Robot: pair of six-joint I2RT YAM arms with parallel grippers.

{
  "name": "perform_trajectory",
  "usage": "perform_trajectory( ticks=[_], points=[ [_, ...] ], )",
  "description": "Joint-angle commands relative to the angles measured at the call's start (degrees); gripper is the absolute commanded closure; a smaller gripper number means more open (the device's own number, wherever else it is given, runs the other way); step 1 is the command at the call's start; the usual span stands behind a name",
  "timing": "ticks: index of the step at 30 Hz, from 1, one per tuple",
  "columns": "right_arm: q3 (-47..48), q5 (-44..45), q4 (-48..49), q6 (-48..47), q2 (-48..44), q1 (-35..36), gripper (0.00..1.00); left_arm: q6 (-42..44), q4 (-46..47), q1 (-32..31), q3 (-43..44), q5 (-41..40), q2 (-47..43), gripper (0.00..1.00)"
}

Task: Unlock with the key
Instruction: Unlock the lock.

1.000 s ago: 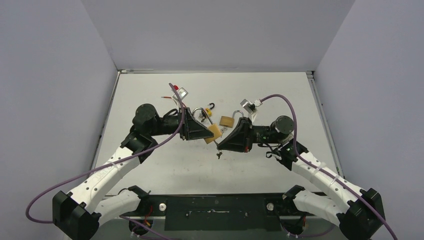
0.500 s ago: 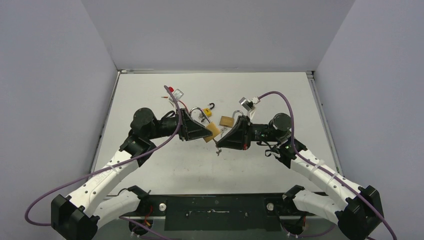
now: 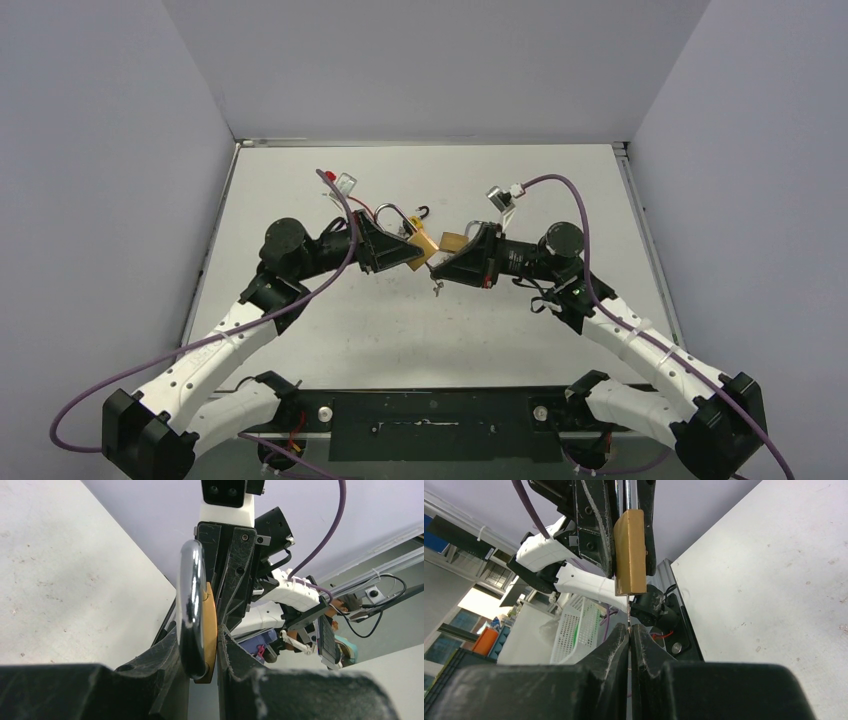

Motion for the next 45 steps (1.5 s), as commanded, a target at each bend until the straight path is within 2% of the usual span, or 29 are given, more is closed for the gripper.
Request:
perform_trajectory(
  ticks=[1,4,7,9,14,17,20,24,27,30,36,41,45],
  points=[
    [3.80,14.18,7.81,2.30,1.87,-1.88,1.00,-1.69,3.19,-3.67,-0.22,9.20,-1.66,1.00],
    [5.84,6.48,11.51,0.16,4.40,-1.90,1.00,-0.99,3.22,-4.24,-0.47,11.67,-1.07,1.00],
    [8.78,-1.23,9.64,-4.42,6.29,-2.13,1.00,2.83,-1.21,-4.27,0.30,14.70,-1.10,1.00],
    [9.82,-1.18,5.54,-8.98,5.84,-2.33,1.00,4.41,-4.23,-4.17,1.05,14.49,-1.28,1.00],
    [10.05,1.42,3.65,-9.72,6.34,-2.34,1.00,-2.59,5.87,-4.36,-1.31,13.62,-1.24,1.00],
    [8.09,3.97,3.70,-8.80,6.02,-2.47,0.98,-0.75,2.34,-3.64,-0.11,9.36,-1.93,1.00],
    [2.48,6.22,5.71,-8.19,3.00,-2.60,0.74,1.72,0.28,-3.16,-0.10,0.15,-3.94,1.00],
    [-6.03,7.86,12.11,-4.01,-2.94,-2.60,0.40,2.98,4.83,-3.15,-3.14,-7.75,-6.19,1.00],
    [-11.09,9.07,18.46,0.54,-6.68,-2.60,0.32,3.27,6.63,-3.07,-3.57,-7.77,-5.53,1.00],
    [-13.34,10.49,22.41,4.01,-7.81,-2.51,0.32,2.54,8.79,-2.89,-3.64,-5.77,-4.14,1.00],
    [-13.27,8.58,30.32,8.92,-3.70,-1.51,0.42,1.65,11.06,-2.85,-4.59,-5.41,-3.85,1.00],
    [-12.75,7.70,33.00,10.27,-0.97,0.62,0.63,0.32,12.86,-2.88,-5.83,-6.34,-4.19,1.00],
    [-12.90,8.17,33.32,10.49,-0.63,1.57,0.64,-0.28,14.18,-2.87,-6.40,-6.72,-4.20,1.00]
  ],
)
